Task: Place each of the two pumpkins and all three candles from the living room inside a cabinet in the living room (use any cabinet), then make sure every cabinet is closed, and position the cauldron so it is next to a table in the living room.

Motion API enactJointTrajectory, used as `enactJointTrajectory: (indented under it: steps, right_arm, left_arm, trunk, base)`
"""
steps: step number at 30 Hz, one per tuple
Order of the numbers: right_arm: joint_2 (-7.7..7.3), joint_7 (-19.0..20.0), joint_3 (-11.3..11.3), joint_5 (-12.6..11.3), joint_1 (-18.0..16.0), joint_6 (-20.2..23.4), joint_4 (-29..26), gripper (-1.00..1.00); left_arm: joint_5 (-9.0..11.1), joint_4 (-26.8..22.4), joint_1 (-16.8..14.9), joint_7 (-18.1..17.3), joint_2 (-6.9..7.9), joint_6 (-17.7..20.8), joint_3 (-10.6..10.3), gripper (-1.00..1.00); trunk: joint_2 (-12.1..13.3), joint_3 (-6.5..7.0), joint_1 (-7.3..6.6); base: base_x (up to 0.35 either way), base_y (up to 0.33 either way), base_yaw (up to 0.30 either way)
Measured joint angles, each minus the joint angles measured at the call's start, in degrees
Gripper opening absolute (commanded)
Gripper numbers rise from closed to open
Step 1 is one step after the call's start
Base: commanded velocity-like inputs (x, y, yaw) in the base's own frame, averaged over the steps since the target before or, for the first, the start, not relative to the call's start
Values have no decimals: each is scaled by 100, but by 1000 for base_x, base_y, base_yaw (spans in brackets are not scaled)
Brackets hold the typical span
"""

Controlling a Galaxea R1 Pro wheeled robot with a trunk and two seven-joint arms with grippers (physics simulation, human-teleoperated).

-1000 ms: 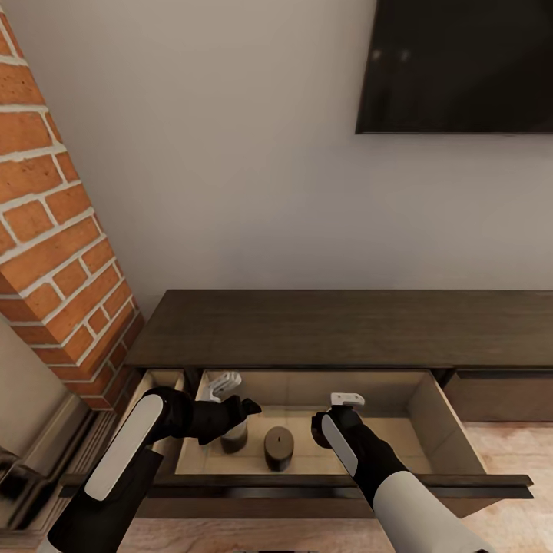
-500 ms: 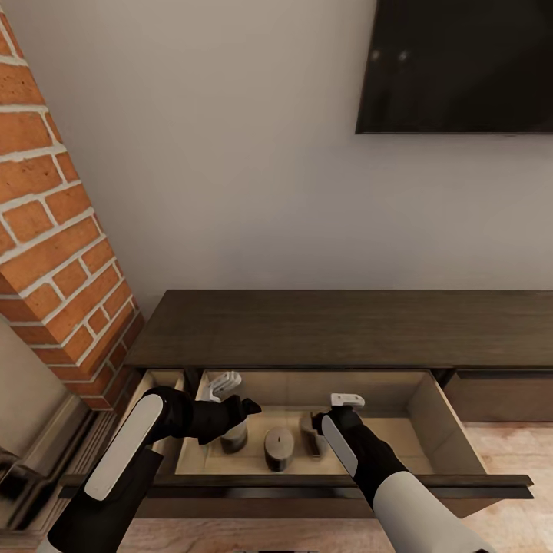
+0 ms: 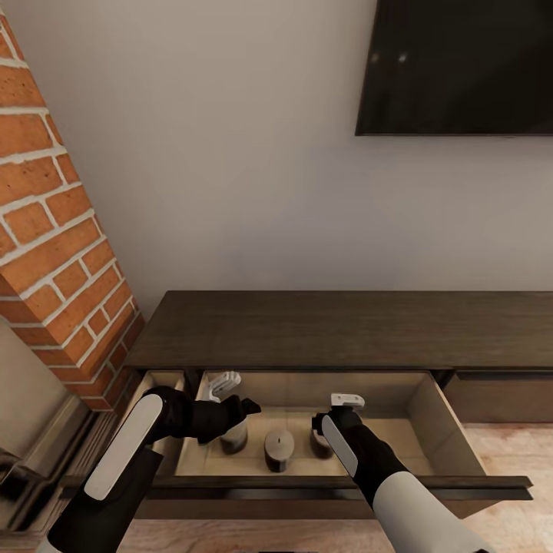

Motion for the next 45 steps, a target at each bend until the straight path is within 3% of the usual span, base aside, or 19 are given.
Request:
enactJointTrajectory:
  steps: [32,35,36,45]
  right_arm:
    - [-71,123,-9,-62,8,326,-130,100]
    - [-67,123,-20,-73,9,446,-130,100]
    - [-70,123,-20,-79,9,695,-136,100]
    - [-59,133,-33,-79,9,800,-131,100]
  left_arm:
    - [9,25,3,70,1,6,-1,100]
    - [9,22,10,70,3,6,-1,100]
    - [9,23,12,70,3,6,-1,100]
    - [9,21,13,70,7,6,-1,100]
  trunk:
    - [1283,574,-703]
    - [1404,628,-769]
    - [1444,646,-790]
    - [1805,808,-988]
  base:
    - [-38,0,0]
    - [-32,0,0]
    - [-125,6,0]
    - [-123,30,0]
